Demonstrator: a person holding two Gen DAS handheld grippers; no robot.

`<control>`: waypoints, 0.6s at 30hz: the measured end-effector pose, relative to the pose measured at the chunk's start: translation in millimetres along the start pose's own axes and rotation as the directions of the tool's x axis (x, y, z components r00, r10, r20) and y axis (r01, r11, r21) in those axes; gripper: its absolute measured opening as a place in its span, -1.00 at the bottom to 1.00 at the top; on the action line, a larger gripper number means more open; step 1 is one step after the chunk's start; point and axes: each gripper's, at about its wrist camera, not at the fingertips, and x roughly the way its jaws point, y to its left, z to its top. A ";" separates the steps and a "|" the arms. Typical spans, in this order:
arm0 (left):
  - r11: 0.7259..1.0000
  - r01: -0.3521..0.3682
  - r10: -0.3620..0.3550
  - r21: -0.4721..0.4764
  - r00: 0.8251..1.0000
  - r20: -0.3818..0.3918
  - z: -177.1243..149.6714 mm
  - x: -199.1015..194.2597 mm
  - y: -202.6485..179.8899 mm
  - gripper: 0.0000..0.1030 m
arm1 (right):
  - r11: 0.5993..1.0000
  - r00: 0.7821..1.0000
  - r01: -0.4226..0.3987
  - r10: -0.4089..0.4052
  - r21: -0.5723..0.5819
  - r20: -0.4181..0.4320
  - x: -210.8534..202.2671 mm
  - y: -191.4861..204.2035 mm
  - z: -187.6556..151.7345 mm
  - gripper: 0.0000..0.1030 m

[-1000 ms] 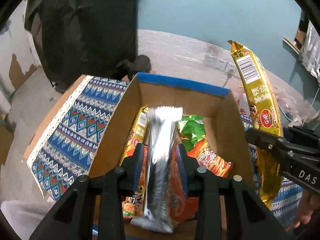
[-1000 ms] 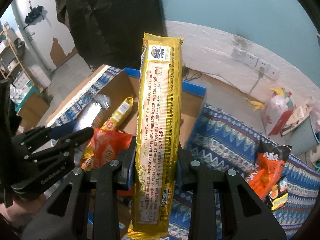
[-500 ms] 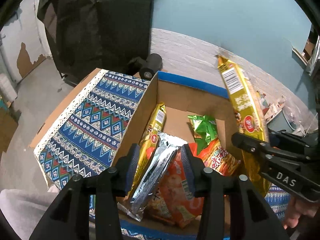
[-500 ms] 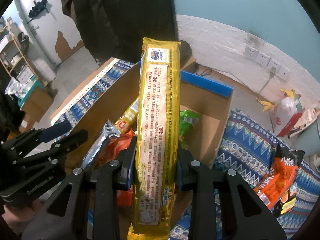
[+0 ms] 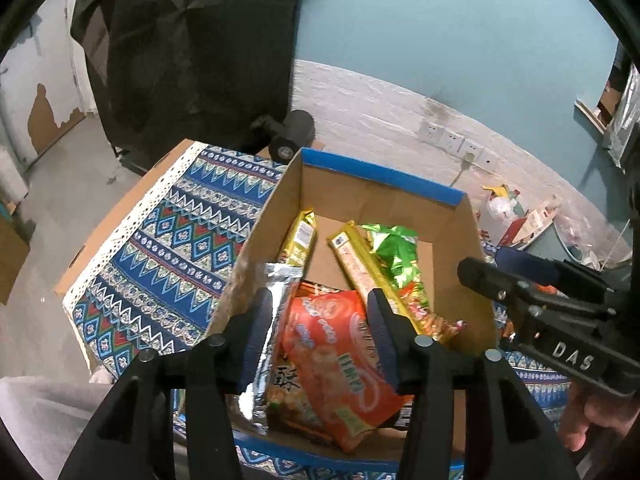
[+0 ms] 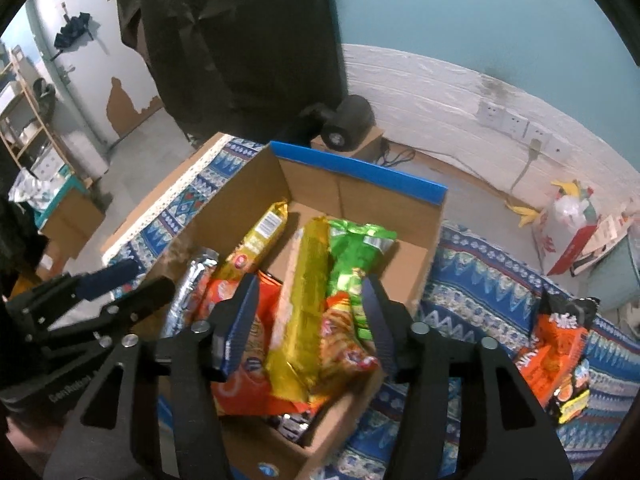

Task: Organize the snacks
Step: 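Move both grippers back to the last orange and black bags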

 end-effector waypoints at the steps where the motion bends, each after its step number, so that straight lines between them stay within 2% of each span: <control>1: 1.000 0.001 -0.001 0.004 1.000 0.005 0.7 -1.1 -1.9 0.09 | 1.000 1.000 0.013 -0.013 -0.004 0.004 -2.8 -1.8 -1.7 0.08; 3: 1.000 -0.008 0.007 0.017 1.000 0.021 1.3 -5.0 -7.6 0.19 | 1.000 1.000 0.024 -0.024 -0.007 0.005 -7.2 -5.5 -4.1 0.11; 5: 1.000 -0.009 0.008 0.027 0.999 0.037 0.8 -7.9 -12.3 0.32 | 1.000 1.000 0.028 -0.028 -0.005 0.009 -12.7 -11.0 -6.1 0.25; 10: 0.998 -0.001 -0.001 0.056 0.999 0.032 -1.8 -8.3 -26.8 0.47 | 0.999 0.998 0.046 -0.046 0.008 0.030 -29.5 -27.8 -13.2 0.43; 18: 0.994 0.036 -0.036 0.107 0.999 -0.002 -6.0 -4.0 -62.5 0.49 | 0.996 0.997 0.079 -0.080 0.049 0.015 -46.3 -62.2 -30.6 0.44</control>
